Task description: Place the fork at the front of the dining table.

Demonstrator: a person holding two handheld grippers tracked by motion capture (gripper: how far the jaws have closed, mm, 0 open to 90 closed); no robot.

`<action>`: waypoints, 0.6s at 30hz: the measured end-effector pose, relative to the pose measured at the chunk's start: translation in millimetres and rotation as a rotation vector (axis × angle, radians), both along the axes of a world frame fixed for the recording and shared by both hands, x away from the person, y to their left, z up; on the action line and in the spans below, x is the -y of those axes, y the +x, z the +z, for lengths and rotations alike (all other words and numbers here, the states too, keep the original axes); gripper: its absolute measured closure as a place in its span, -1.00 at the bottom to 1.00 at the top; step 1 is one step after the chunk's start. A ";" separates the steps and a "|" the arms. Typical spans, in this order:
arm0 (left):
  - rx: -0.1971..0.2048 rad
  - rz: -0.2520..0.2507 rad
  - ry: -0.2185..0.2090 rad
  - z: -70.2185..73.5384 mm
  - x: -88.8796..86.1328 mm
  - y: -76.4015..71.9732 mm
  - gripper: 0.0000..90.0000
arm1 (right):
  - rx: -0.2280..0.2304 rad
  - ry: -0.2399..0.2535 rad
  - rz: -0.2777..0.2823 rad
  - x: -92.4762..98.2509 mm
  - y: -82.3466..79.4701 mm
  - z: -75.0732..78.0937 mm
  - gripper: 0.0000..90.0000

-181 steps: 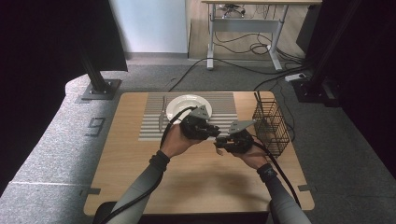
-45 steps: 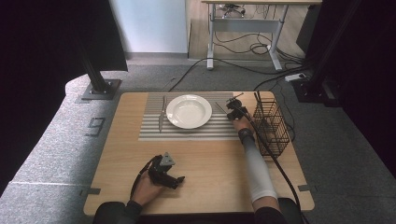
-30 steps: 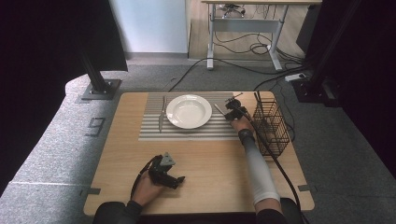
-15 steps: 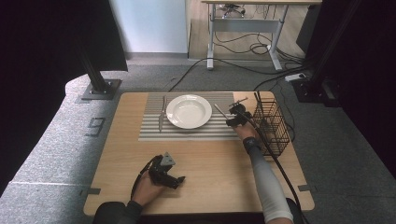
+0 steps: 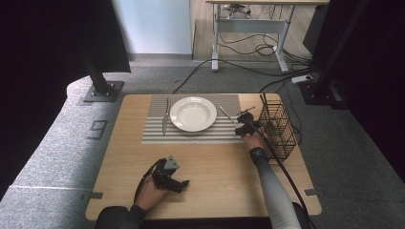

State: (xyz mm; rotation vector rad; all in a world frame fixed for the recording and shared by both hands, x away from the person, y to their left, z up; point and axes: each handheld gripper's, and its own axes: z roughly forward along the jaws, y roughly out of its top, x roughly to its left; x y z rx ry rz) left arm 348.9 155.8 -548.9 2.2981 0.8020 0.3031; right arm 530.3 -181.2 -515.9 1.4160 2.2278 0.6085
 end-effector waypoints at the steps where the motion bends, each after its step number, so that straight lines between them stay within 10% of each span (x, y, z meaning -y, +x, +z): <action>1: 0.000 0.000 0.000 0.0 0.0 0.0 -0.92 | -0.010 0.012 0.009 1.1 -0.5 -1.0 0.18; 18: 0.000 0.001 -0.001 -0.1 0.1 0.0 -0.92 | -0.020 0.121 0.223 -23.1 -27.9 3.4 0.47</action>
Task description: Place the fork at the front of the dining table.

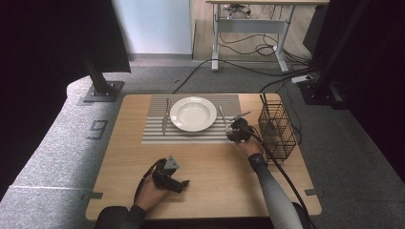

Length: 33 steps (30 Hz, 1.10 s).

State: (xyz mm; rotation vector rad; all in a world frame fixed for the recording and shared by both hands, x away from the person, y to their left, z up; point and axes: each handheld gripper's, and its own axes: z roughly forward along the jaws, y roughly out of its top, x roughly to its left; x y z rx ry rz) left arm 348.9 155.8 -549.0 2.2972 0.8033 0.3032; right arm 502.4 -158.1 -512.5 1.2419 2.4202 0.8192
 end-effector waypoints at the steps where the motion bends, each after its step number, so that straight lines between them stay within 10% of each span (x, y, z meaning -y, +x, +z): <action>1: 0.000 0.000 0.000 0.1 0.0 0.0 -0.92 | 0.003 0.006 0.016 -2.0 -1.3 0.3 0.49; 28: -0.001 0.003 -0.002 0.0 0.2 -0.1 -0.92 | 0.048 0.025 0.050 -21.8 34.1 -8.5 0.55; 33: -0.001 0.003 -0.002 -0.1 0.2 -0.1 -0.92 | 0.065 0.018 0.042 -20.7 32.8 -7.1 0.25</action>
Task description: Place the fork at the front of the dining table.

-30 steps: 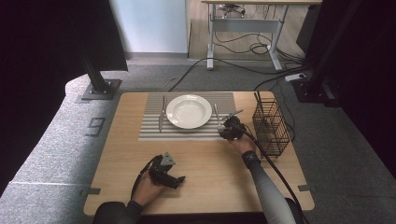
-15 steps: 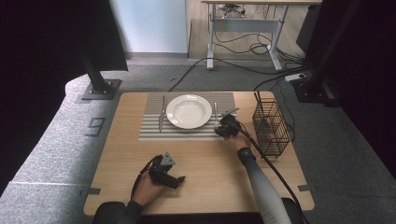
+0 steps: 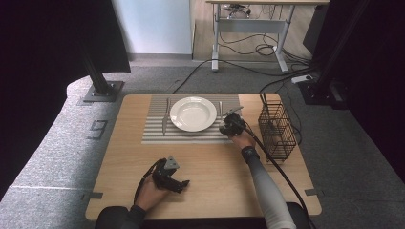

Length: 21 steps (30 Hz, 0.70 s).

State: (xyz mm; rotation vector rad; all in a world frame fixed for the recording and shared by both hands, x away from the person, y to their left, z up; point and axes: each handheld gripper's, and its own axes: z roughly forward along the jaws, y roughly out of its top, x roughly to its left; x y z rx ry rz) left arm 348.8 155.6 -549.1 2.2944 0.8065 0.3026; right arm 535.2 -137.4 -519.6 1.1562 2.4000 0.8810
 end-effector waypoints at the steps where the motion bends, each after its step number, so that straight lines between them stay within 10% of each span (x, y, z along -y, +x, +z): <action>1: 0.000 0.000 0.000 0.0 0.0 0.0 -0.92 | 0.005 -0.003 0.004 -0.1 -1.4 1.4 0.17; 9: 0.000 0.000 0.001 0.1 -0.1 0.0 -0.92 | 0.075 0.039 0.034 1.0 -27.4 22.0 -0.41; 21: 0.001 -0.001 0.003 0.2 -0.3 0.1 -0.92 | 0.112 0.082 0.073 19.4 -94.9 42.9 -0.72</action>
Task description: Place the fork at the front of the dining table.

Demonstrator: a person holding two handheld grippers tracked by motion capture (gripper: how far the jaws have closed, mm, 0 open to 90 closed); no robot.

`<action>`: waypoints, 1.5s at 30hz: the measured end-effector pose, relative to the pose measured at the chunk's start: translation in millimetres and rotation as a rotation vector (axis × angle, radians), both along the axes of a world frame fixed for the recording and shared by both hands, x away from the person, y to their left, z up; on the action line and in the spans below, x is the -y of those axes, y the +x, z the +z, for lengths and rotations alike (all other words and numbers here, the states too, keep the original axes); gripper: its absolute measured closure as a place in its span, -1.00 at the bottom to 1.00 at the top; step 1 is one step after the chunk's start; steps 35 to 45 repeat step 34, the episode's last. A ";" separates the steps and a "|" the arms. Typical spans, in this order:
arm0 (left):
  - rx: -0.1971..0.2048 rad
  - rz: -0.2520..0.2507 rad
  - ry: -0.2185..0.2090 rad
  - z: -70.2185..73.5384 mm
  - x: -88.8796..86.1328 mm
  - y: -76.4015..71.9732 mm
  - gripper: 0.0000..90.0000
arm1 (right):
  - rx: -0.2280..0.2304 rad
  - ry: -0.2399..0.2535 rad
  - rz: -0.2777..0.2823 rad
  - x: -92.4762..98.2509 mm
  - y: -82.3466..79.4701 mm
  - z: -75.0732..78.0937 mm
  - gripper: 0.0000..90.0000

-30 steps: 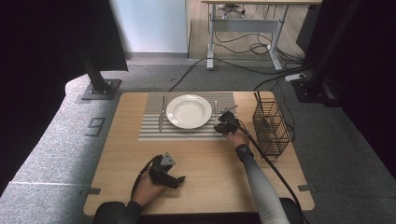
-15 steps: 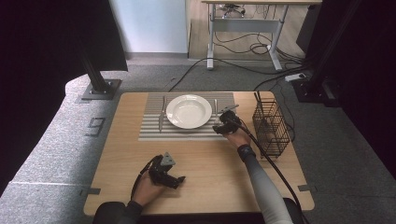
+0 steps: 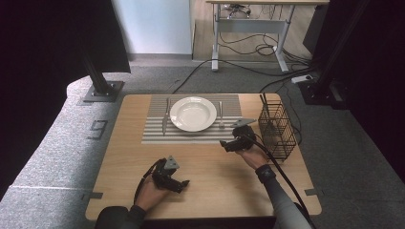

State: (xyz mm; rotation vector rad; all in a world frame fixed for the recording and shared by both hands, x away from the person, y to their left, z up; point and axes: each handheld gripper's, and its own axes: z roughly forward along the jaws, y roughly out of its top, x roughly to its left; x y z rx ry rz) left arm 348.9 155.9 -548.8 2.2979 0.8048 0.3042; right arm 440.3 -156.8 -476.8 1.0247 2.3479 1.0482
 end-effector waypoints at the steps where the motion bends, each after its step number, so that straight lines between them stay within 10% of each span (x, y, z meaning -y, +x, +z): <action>1: -0.001 0.000 -0.001 0.0 0.0 0.0 -0.92 | 0.002 0.003 0.007 2.1 -5.4 -0.4 -0.73; 20: -0.002 0.001 -0.003 -0.1 0.1 -0.1 -0.92 | -0.003 -0.024 -0.036 53.3 -83.3 -55.8 -0.97; 28: -0.001 0.001 -0.003 -0.2 0.2 -0.1 -0.92 | -0.078 0.000 -0.054 71.9 -88.6 -80.0 -1.00; 45: -0.001 0.001 -0.003 -0.2 0.3 -0.1 -0.92 | -0.077 -0.003 -0.057 73.5 -87.2 -80.3 -1.00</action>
